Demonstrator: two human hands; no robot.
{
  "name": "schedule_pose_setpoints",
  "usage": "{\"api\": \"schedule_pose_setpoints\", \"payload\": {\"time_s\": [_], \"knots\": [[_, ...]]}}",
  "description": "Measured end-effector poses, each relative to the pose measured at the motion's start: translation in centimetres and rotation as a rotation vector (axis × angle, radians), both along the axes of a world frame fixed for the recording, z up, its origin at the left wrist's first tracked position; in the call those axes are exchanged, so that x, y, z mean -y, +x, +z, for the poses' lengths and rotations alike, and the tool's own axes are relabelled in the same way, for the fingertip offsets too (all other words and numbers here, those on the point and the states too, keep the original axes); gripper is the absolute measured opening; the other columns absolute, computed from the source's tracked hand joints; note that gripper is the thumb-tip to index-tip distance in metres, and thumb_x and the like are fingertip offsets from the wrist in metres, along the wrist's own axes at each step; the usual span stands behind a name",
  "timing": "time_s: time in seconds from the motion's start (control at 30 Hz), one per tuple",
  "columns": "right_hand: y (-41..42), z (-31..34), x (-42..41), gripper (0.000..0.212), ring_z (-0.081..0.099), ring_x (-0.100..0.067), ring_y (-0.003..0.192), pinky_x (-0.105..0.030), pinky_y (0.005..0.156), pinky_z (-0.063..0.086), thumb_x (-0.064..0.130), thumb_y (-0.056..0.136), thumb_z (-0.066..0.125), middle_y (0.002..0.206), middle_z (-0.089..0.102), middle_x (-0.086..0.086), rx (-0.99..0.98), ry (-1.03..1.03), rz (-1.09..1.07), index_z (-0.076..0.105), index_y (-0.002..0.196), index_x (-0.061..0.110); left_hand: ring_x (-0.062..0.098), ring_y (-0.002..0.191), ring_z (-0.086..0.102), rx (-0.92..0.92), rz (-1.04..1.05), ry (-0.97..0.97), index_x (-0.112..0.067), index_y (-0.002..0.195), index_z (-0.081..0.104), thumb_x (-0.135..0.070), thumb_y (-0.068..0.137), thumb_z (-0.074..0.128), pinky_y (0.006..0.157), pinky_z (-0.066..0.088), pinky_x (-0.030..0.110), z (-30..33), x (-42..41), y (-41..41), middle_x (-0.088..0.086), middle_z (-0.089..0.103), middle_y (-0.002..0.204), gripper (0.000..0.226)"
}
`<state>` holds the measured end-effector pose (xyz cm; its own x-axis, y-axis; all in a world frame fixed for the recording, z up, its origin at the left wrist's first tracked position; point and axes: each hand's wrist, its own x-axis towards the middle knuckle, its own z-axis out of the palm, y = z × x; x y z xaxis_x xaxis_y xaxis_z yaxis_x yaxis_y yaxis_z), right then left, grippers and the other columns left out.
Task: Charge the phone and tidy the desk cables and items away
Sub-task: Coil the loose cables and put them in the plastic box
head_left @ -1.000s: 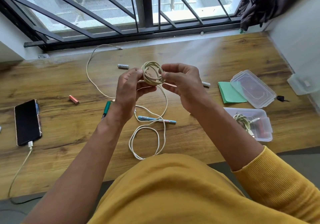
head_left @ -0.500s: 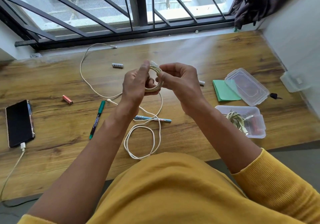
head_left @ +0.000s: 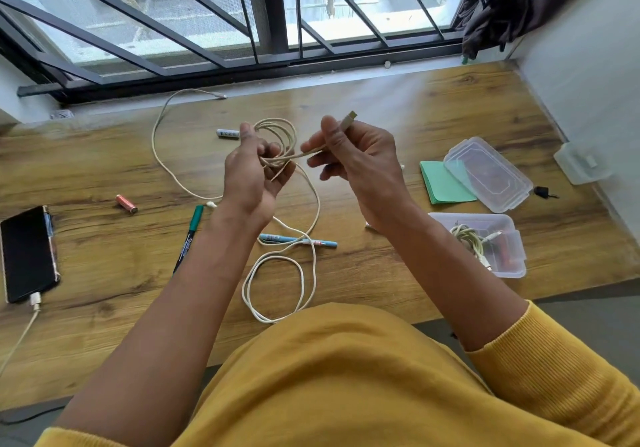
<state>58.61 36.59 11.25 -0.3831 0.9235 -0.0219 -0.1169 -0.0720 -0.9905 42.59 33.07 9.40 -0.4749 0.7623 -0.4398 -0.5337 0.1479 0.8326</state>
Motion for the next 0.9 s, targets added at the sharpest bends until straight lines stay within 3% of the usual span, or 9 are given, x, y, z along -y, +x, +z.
{"api": "schedule_pose_setpoints", "payload": {"time_s": [0.07,0.13,0.27,0.33,0.47,0.63,0.7,0.8,0.9], "knots": [[-0.2,0.0,0.3,0.032,0.073,-0.031,0.083,-0.036,0.071,0.059,0.017,0.109,0.056,0.102,0.076,-0.028,-0.043,-0.024,0.093,0.071,0.101,-0.010,0.017,0.072,0.068,0.101,0.070,0.031,-0.017,0.076,0.050,-0.046,0.114,0.040,0.077,0.062,0.035,0.0,-0.1,-0.2,-0.001,0.058,0.072,0.048],[-0.5,0.0,0.6,0.034,0.074,-0.032,0.085,-0.036,0.075,0.063,0.015,0.110,0.053,0.104,0.074,-0.032,-0.091,-0.072,0.183,0.069,0.104,-0.015,0.012,0.063,0.065,0.077,0.139,0.073,-0.016,0.078,0.048,-0.041,0.115,0.036,0.072,0.060,0.032,0.1,-0.2,0.2,0.000,0.055,0.072,0.047],[-0.9,0.0,0.8,0.032,0.077,-0.028,0.085,-0.036,0.078,0.064,0.015,0.112,0.049,0.102,0.075,-0.026,-0.179,-0.181,0.319,0.070,0.099,-0.005,0.011,0.064,0.063,-0.020,0.225,0.150,-0.015,0.080,0.046,-0.038,0.117,0.032,0.071,0.059,0.030,-0.1,-0.5,0.8,0.001,0.051,0.076,0.046],[-0.8,0.0,0.6,0.032,0.077,-0.024,0.080,-0.032,0.075,0.064,0.018,0.112,0.049,0.097,0.076,-0.021,-0.218,-0.263,0.302,0.070,0.096,-0.001,0.017,0.073,0.068,0.068,0.222,0.210,-0.016,0.080,0.047,-0.041,0.116,0.031,0.074,0.060,0.033,0.1,-0.6,0.5,0.002,0.051,0.078,0.047],[-0.3,0.0,-0.7,0.029,0.073,-0.015,0.069,-0.023,0.065,0.062,0.023,0.109,0.055,0.086,0.075,-0.015,-0.309,-0.510,0.105,0.067,0.094,0.002,0.013,0.071,0.070,0.181,0.049,0.318,-0.019,0.077,0.046,-0.047,0.115,0.031,0.067,0.057,0.027,1.5,-0.2,0.1,0.000,0.046,0.077,0.050],[0.0,0.8,-2.2,0.020,0.072,-0.016,0.069,-0.022,0.065,0.062,0.017,0.104,0.065,0.082,0.074,-0.014,-0.322,-0.690,0.004,0.067,0.101,-0.003,0.010,0.062,0.043,-0.097,-0.178,0.331,-0.022,0.070,0.050,-0.043,0.115,0.032,0.070,0.040,0.028,1.4,0.3,0.6,-0.006,0.043,0.064,0.053],[0.2,1.2,-2.6,0.012,0.072,-0.017,0.072,-0.023,0.070,0.064,0.007,0.101,0.067,0.089,0.073,-0.016,-0.326,-0.731,0.051,0.067,0.104,-0.005,0.013,0.063,0.044,-0.154,-0.241,0.338,-0.026,0.066,0.054,-0.043,0.114,0.034,0.067,0.041,0.027,1.3,0.6,0.7,-0.005,0.042,0.062,0.056],[0.4,1.6,-2.7,0.012,0.071,-0.017,0.075,-0.023,0.077,0.064,-0.006,0.097,0.065,0.091,0.073,-0.016,-0.318,-0.760,0.111,0.066,0.109,-0.007,0.031,0.080,0.053,-0.242,-0.285,0.322,-0.027,0.065,0.056,-0.044,0.113,0.034,0.066,0.047,0.030,1.3,0.9,0.7,-0.002,0.044,0.062,0.055],[0.2,1.7,-2.5,0.012,0.071,-0.016,0.072,-0.024,0.077,0.064,-0.007,0.095,0.068,0.086,0.074,-0.015,-0.269,-0.715,0.099,0.068,0.106,-0.007,0.023,0.065,0.051,-0.356,-0.261,0.289,-0.023,0.070,0.053,-0.042,0.115,0.032,0.060,0.043,0.033,1.1,0.9,0.5,-0.004,0.049,0.064,0.053]]}}
